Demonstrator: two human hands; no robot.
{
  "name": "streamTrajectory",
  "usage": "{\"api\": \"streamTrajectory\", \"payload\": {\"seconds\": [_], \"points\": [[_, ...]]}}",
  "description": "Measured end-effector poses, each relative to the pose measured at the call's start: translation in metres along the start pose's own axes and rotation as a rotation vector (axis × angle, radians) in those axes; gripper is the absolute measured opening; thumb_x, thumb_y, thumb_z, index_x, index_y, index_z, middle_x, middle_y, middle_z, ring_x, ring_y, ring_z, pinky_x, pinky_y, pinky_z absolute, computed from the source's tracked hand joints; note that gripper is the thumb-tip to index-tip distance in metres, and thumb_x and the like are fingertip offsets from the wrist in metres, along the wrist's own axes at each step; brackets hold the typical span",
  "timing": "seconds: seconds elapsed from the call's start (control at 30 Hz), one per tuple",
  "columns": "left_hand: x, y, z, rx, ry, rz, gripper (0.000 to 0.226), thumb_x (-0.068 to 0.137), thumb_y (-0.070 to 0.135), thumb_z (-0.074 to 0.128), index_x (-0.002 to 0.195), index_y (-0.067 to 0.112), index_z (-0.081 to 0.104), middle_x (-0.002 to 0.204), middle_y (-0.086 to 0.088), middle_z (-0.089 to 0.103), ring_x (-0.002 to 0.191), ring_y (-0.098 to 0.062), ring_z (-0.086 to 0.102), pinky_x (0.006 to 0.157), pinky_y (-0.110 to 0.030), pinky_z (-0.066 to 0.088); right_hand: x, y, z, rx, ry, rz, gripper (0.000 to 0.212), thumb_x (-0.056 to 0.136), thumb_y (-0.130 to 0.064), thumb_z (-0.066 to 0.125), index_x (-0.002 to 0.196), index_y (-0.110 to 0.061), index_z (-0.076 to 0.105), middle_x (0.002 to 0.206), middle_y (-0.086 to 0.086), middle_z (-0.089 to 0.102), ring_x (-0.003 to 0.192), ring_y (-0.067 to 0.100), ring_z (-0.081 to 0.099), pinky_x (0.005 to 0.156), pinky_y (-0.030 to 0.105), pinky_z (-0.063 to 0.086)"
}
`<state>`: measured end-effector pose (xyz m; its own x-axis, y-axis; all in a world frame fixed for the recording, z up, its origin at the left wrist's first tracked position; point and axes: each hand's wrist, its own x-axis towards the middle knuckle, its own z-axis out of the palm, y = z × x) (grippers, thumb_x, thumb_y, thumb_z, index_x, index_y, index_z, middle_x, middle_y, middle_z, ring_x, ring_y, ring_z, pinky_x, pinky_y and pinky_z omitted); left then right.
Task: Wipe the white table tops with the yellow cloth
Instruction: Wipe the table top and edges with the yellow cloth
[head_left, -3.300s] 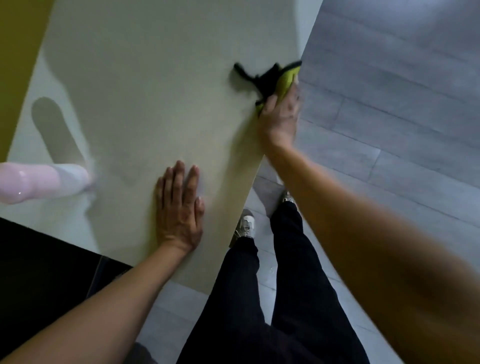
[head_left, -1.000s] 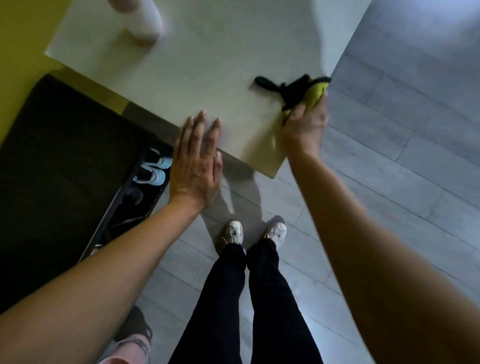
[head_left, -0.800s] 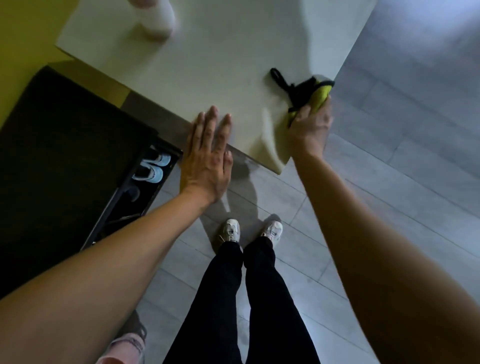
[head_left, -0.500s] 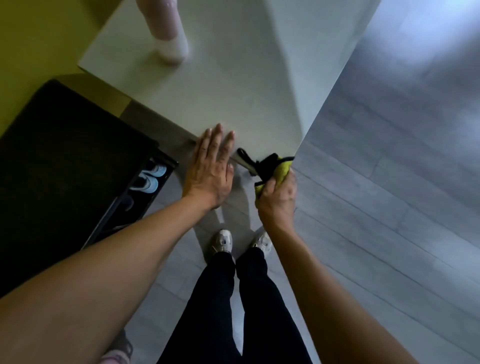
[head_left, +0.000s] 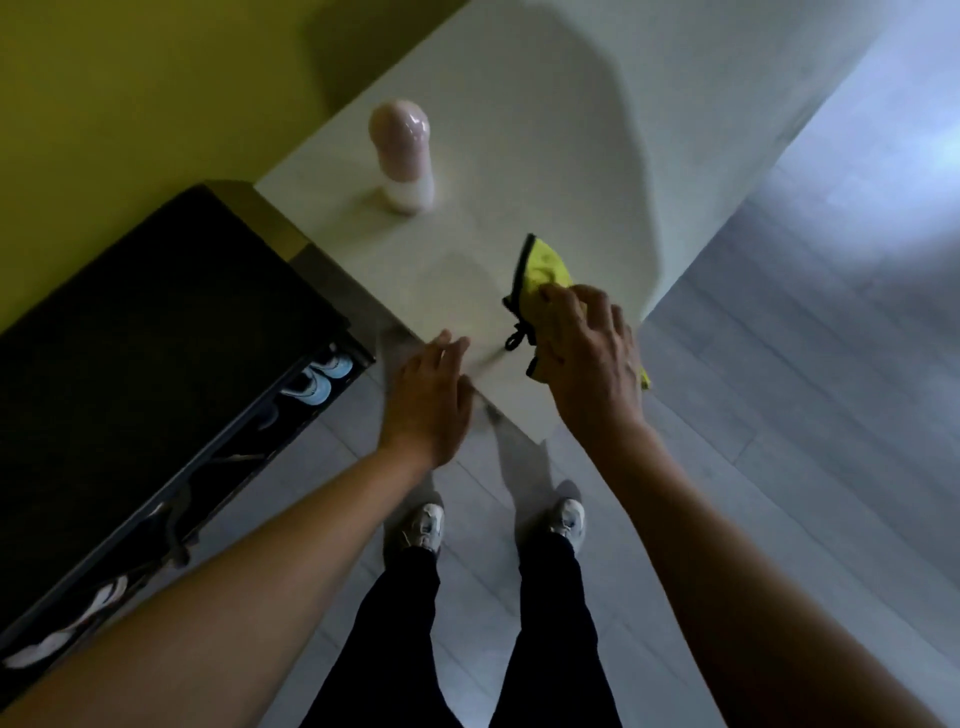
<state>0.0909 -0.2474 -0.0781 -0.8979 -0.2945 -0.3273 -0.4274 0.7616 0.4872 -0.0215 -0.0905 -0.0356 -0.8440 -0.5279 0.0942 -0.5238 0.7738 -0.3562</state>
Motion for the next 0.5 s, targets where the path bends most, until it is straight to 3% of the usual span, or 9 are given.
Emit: {"api": "streamTrajectory", "payload": {"seconds": [0.1,0.2,0.27,0.37,0.5], "points": [[-0.013,0.011,0.012,-0.041,0.086,-0.106,0.054,0.109,0.026,0.044,0.161,0.014,0.034,0.168,-0.013,0.031,0.155,-0.031,0.030,0.125,-0.044,0.029,0.017,0.007,0.019,-0.003,-0.189,-0.228,0.052,0.092,-0.032,0.065,0.141,-0.024,0.048,0.139,0.009,0.049,0.122,0.031,0.050,0.097,0.047,0.046],[-0.023,0.029,0.026,-0.079,0.137,-0.247,0.060,0.106,0.031,0.038,0.163,0.015,0.030,0.168,-0.012,0.032,0.154,-0.029,0.031,0.124,-0.042,0.030,0.010,0.019,0.035,-0.030,-0.409,-0.399,0.059,0.098,-0.053,0.051,0.151,-0.032,0.034,0.154,-0.001,0.038,0.143,0.026,0.035,0.115,0.047,0.034],[-0.029,0.048,0.035,-0.089,0.166,-0.285,0.060,0.106,0.031,0.039,0.163,0.017,0.029,0.169,-0.009,0.029,0.154,-0.026,0.029,0.124,-0.041,0.031,0.005,0.040,0.033,0.036,-0.408,-0.431,0.061,0.100,-0.049,0.051,0.154,-0.027,0.032,0.158,0.002,0.036,0.146,0.025,0.031,0.120,0.044,0.028],[-0.031,0.079,0.051,-0.073,0.212,-0.274,0.058,0.107,0.030,0.041,0.164,0.021,0.029,0.172,-0.006,0.023,0.153,-0.024,0.029,0.123,-0.040,0.034,0.006,0.079,0.019,0.081,-0.341,-0.298,0.059,0.100,-0.044,0.052,0.153,-0.023,0.036,0.154,0.006,0.043,0.140,0.026,0.039,0.114,0.041,0.034],[-0.015,0.114,0.067,-0.037,0.268,-0.268,0.059,0.107,0.039,0.023,0.165,0.027,0.024,0.175,-0.005,0.014,0.158,-0.027,0.021,0.125,-0.039,0.026,0.008,0.109,0.016,0.027,-0.497,-0.366,0.064,0.100,-0.032,0.055,0.158,-0.024,0.027,0.155,0.002,0.043,0.142,0.023,0.039,0.115,0.037,0.029]]}}
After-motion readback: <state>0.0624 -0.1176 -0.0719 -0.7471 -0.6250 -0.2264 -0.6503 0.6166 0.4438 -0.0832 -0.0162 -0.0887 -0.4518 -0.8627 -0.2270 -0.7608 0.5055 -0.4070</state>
